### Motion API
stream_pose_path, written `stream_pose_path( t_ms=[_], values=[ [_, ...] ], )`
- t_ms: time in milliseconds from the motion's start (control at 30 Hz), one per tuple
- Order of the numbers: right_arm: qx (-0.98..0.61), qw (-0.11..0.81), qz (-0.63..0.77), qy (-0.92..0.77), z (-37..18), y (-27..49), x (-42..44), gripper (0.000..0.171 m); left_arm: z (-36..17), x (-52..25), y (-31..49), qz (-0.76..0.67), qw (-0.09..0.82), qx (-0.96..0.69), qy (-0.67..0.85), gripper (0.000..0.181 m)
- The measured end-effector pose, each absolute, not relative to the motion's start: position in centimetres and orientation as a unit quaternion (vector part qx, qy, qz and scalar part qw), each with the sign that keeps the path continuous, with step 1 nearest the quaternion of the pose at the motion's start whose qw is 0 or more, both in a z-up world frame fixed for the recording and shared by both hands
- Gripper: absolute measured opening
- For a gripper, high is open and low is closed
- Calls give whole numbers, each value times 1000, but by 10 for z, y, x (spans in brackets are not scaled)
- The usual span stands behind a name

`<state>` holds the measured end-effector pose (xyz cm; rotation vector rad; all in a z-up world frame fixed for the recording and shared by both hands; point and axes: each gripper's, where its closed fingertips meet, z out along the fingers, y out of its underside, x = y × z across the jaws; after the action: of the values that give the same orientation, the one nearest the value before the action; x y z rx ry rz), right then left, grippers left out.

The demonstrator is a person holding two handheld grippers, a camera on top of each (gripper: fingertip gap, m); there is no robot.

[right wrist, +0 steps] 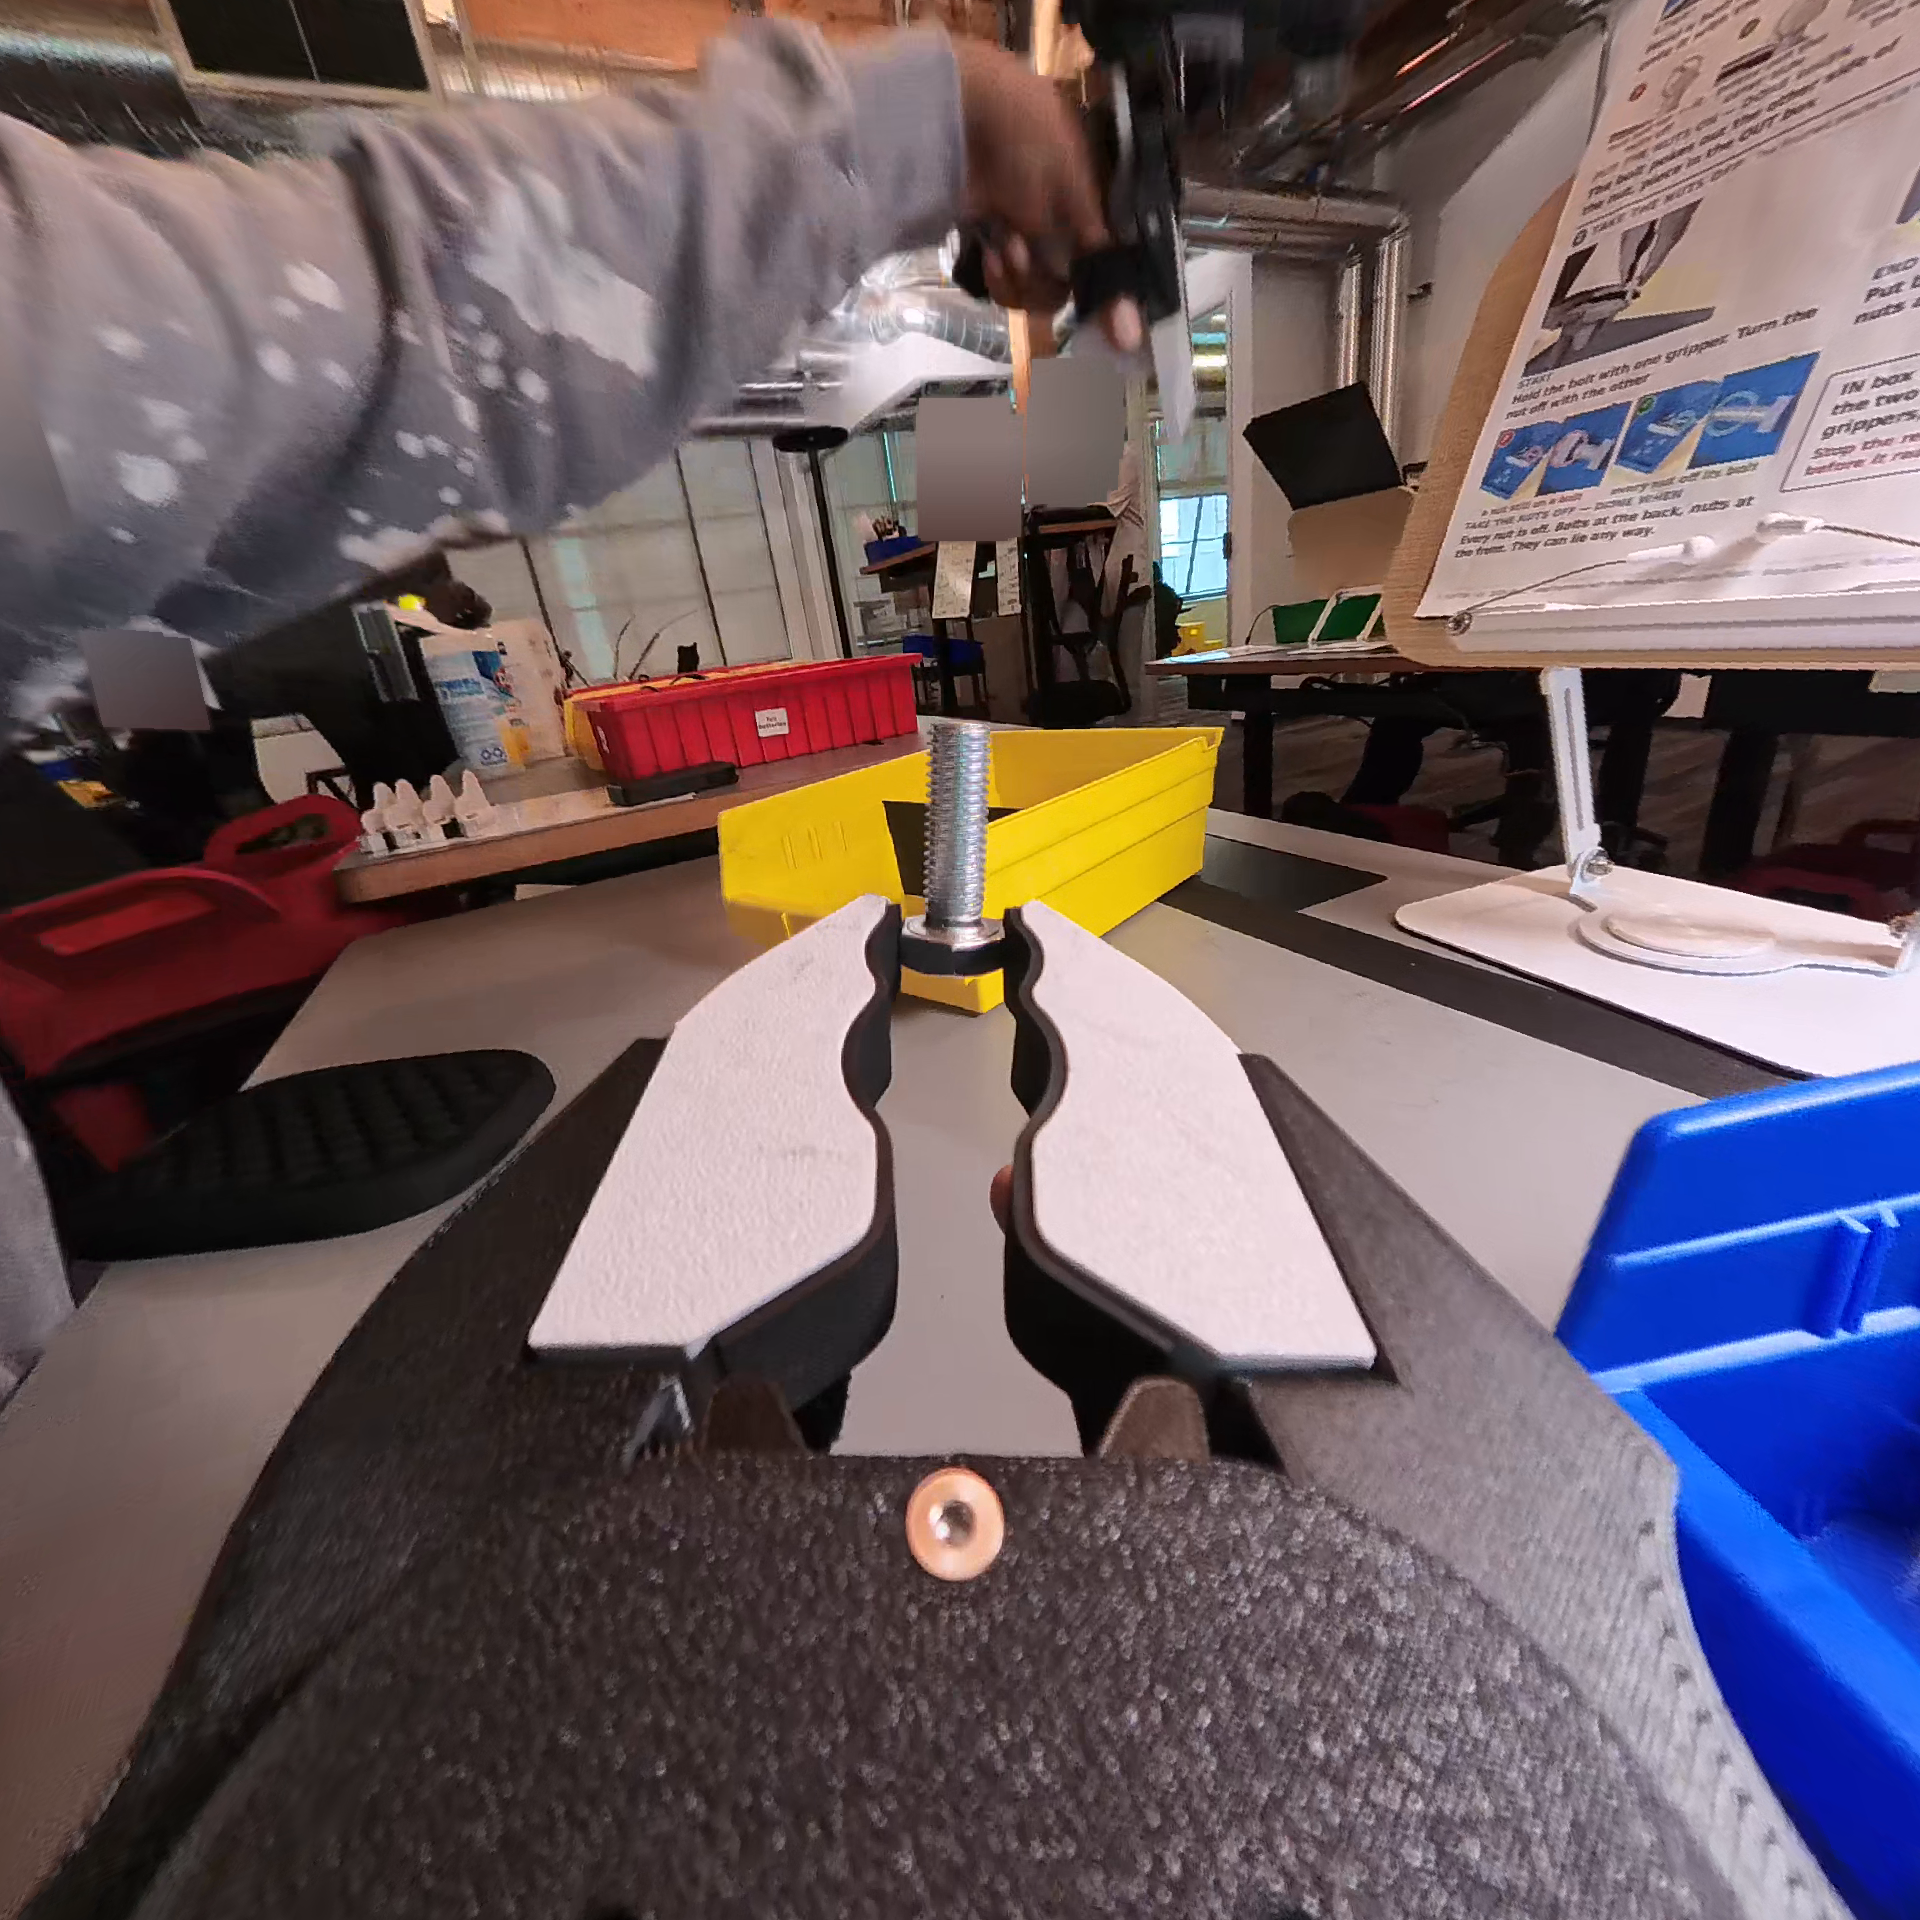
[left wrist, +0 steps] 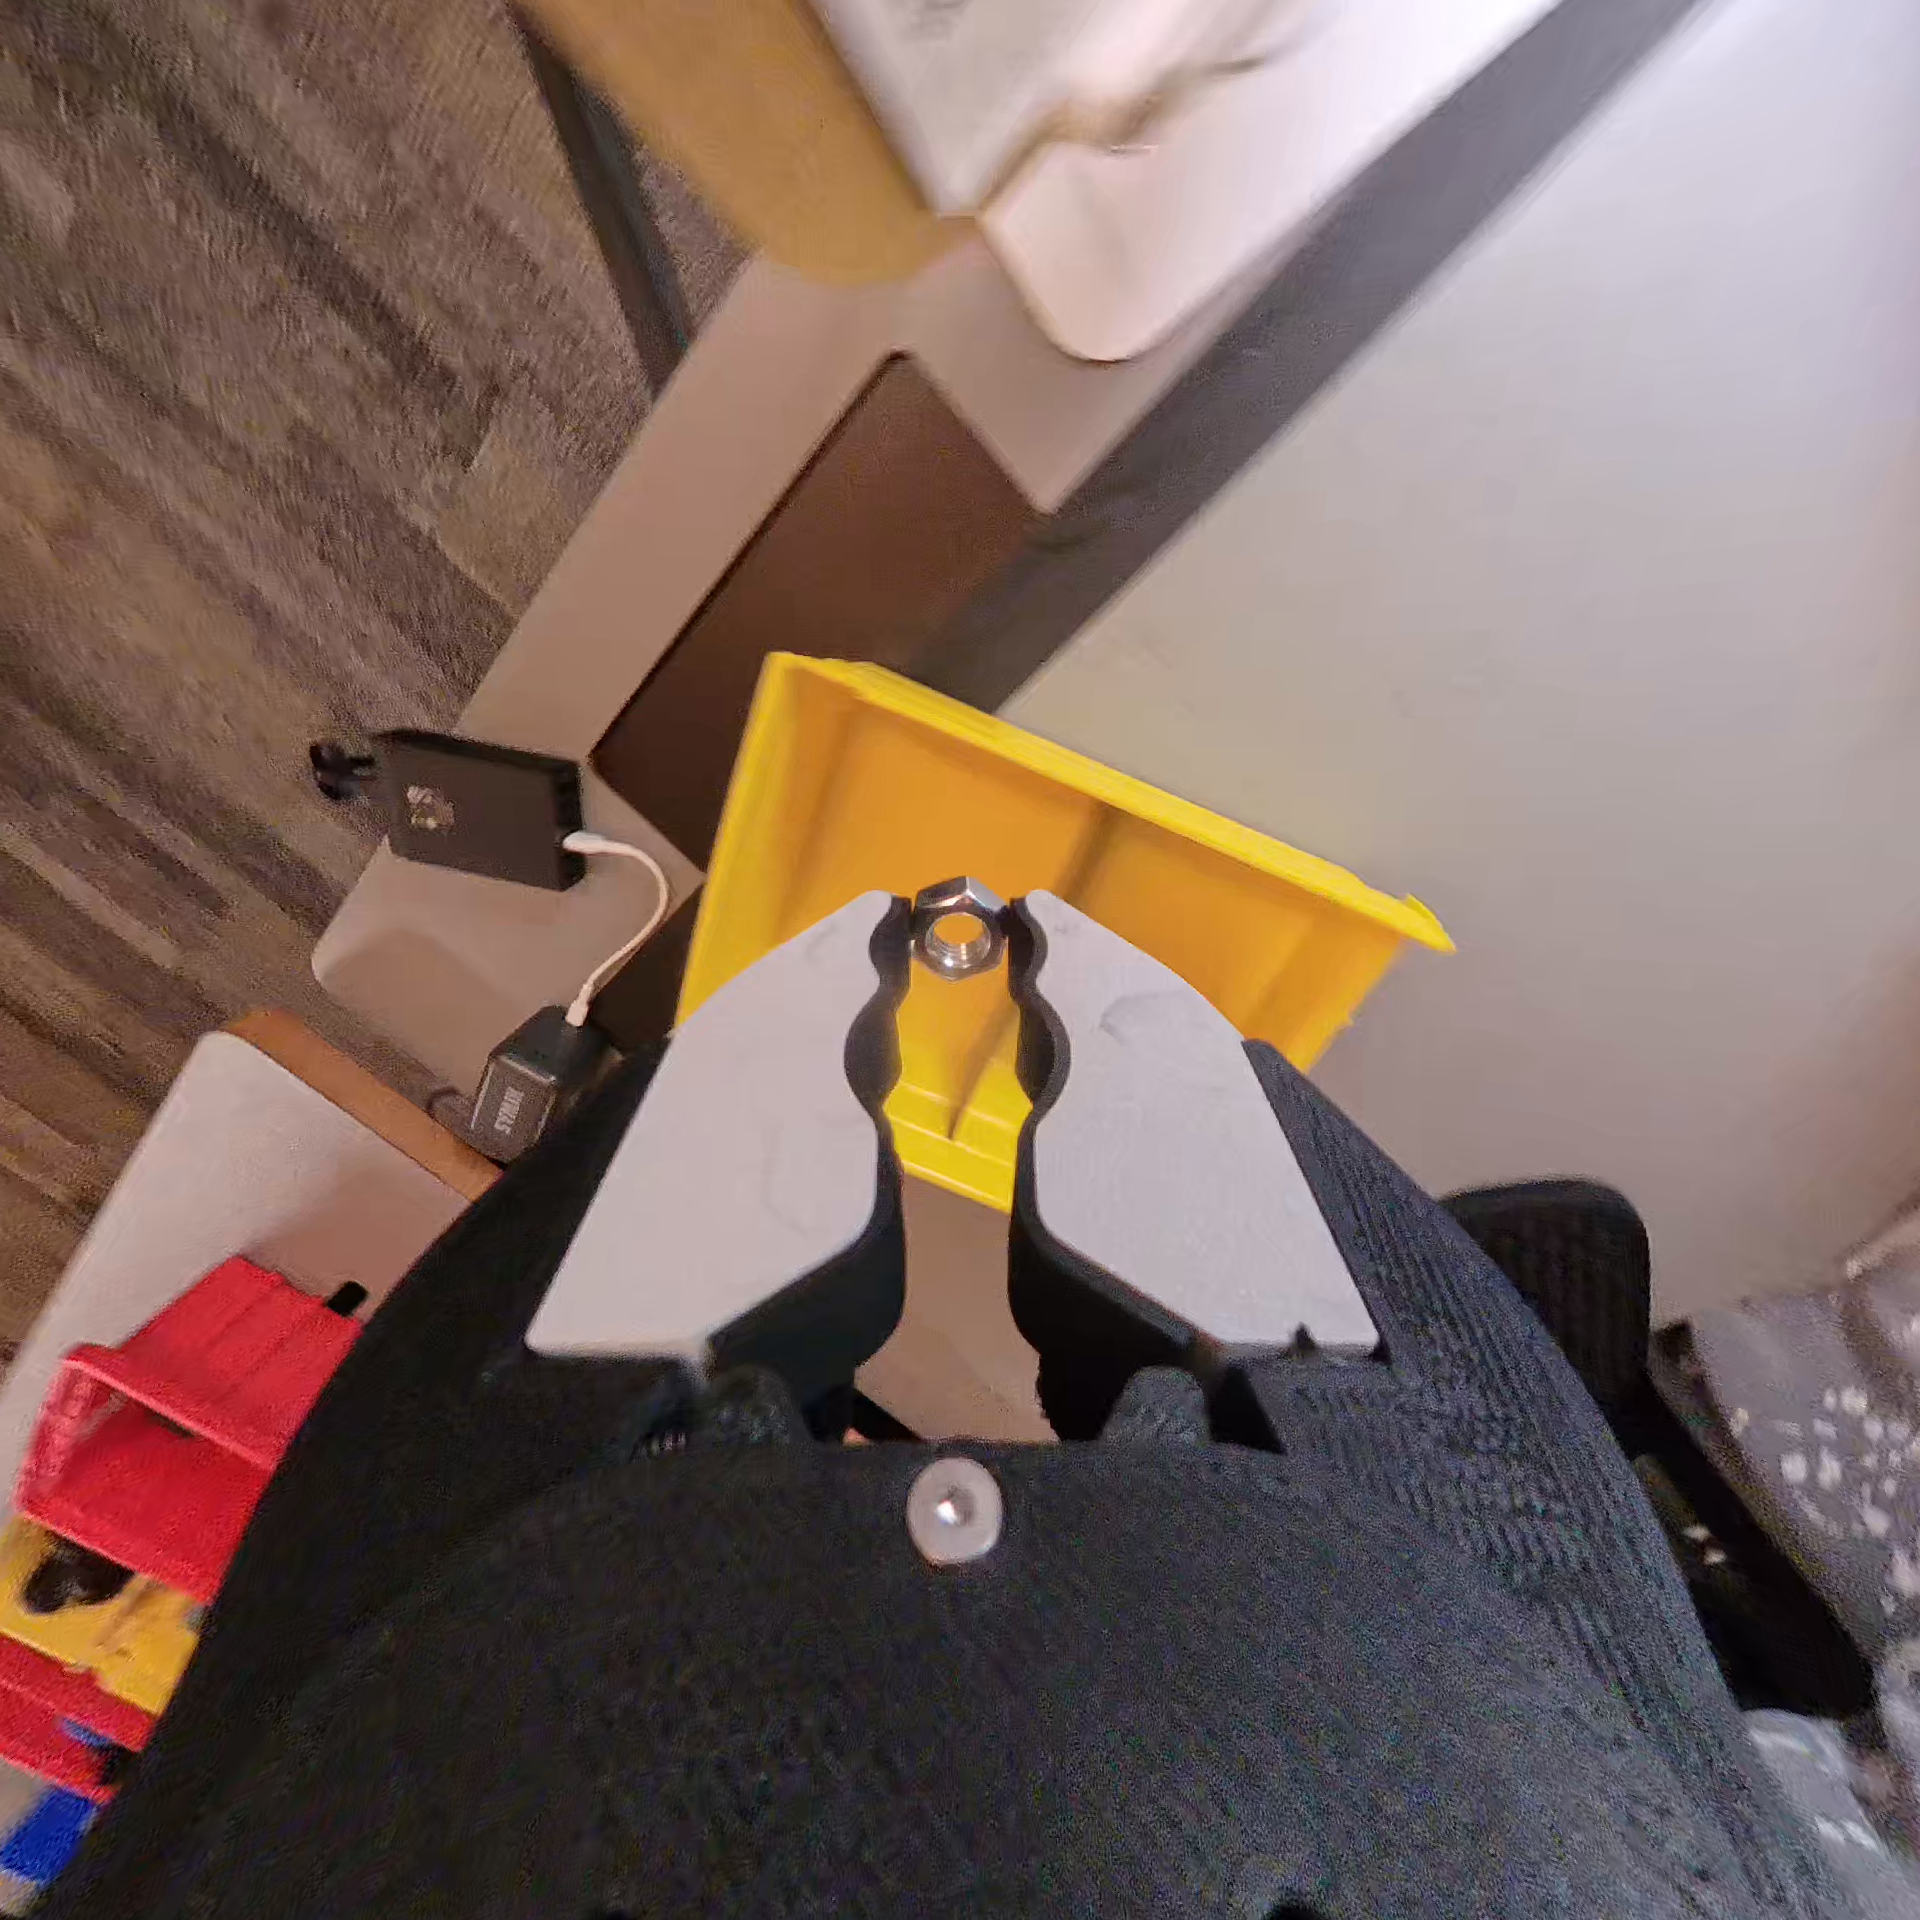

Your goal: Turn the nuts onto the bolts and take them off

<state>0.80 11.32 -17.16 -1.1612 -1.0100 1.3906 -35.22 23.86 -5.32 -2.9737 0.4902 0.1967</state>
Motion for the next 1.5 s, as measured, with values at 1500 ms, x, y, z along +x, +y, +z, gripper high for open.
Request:
stream_pose_path(
  t_ms=[1500],
  values=[
    [-454,520,574,-441,-165,67,-6,18,-138,19,71,-92,62,-818,564,19]
  ],
)
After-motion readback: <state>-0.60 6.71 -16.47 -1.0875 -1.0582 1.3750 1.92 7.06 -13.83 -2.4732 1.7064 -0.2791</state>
